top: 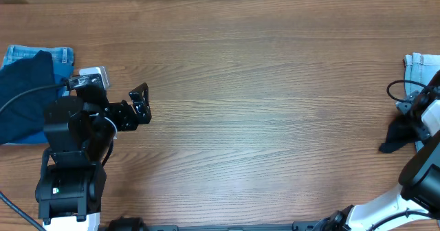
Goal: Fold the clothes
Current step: 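Reach the right gripper to the black t-shirt on the right and grasp it, then drag the black t-shirt with the right gripper to the table center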
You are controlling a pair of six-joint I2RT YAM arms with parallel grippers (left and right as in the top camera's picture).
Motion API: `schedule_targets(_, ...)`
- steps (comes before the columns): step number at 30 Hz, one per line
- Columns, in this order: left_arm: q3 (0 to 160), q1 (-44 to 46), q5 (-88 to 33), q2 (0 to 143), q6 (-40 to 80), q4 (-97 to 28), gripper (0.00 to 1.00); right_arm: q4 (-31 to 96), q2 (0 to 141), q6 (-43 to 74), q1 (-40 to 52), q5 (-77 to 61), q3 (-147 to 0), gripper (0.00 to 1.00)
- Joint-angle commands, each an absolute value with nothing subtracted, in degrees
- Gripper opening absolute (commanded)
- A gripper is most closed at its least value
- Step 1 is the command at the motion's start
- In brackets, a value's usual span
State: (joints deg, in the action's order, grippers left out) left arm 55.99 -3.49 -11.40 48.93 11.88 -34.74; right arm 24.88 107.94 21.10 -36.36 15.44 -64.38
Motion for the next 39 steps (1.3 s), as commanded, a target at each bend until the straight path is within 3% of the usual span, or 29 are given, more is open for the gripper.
schedule_targets(1, 57.41, -3.73, -12.1, 48.73, 12.01, -34.68, 1.0, 25.45, 110.3, 22.61, -36.56, 16.47, -63.79, 0.57)
schedule_targets(2, 57.41, -3.73, -12.12, 48.73, 12.01, -34.7, 1.0, 25.28, 110.28, 22.61, -36.56, 16.47, -63.81, 0.45)
schedule_targets(3, 57.41, -3.73, -12.1, 48.73, 12.01, -34.65, 1.0, 25.12, 110.0, 22.61, -36.56, 16.43, -63.9, 0.26)
schedule_targets(5, 57.41, -3.73, -12.1, 48.73, 11.99, -34.68, 1.0, 26.41, 108.57, 22.55, -36.56, 13.43, -65.69, 0.04)
schedule_targets(10, 57.41, -3.73, -12.08, 48.75, 11.73, -34.26, 1.0, 39.29, 100.99, 9.67, -34.02, -14.41, -88.95, 0.04)
schedule_targets(14, 57.41, -3.73, -12.05, 48.75, 11.75, -33.17, 1.0, 55.31, 100.62, -3.01, -21.39, -18.31, -105.47, 0.04)
schedule_targets(23, 57.41, -3.73, -12.08, 49.01, 11.75, -33.04, 1.0, 63.64, 100.62, -22.17, 8.05, -24.84, -106.87, 0.04)
schedule_targets(28, 57.39, -3.73, -12.08, 49.5, 11.77, -33.08, 1.0, 65.54, 100.68, -26.5, 22.81, -26.48, -106.87, 0.04)
schedule_targets(34, 57.39, -3.73, -12.08, 49.52, 11.75, -32.93, 1.0, 80.36, 100.99, -41.58, 34.44, -26.2, -106.85, 0.04)
schedule_targets(35, 57.39, -3.73, -12.08, 49.5, 11.77, -32.93, 1.0, 81.97, 100.99, -42.92, 34.83, -24.84, -106.85, 0.12)
schedule_targets(36, 57.39, -3.73, -12.08, 49.52, 11.77, -32.93, 1.0, 80.58, 100.99, -42.59, 34.79, -20.82, -106.85, 0.72)
schedule_targets(37, 57.39, -3.73, -12.08, 49.5, 11.77, -32.93, 1.0, 78.65, 100.99, -40.1, 34.39, -17.76, -106.85, 0.94)
schedule_targets(39, 57.39, -3.73, -12.08, 49.5, 11.77, -32.93, 1.0, 68.88, 100.99, -25.36, 32.12, -5.48, -106.85, 0.99)
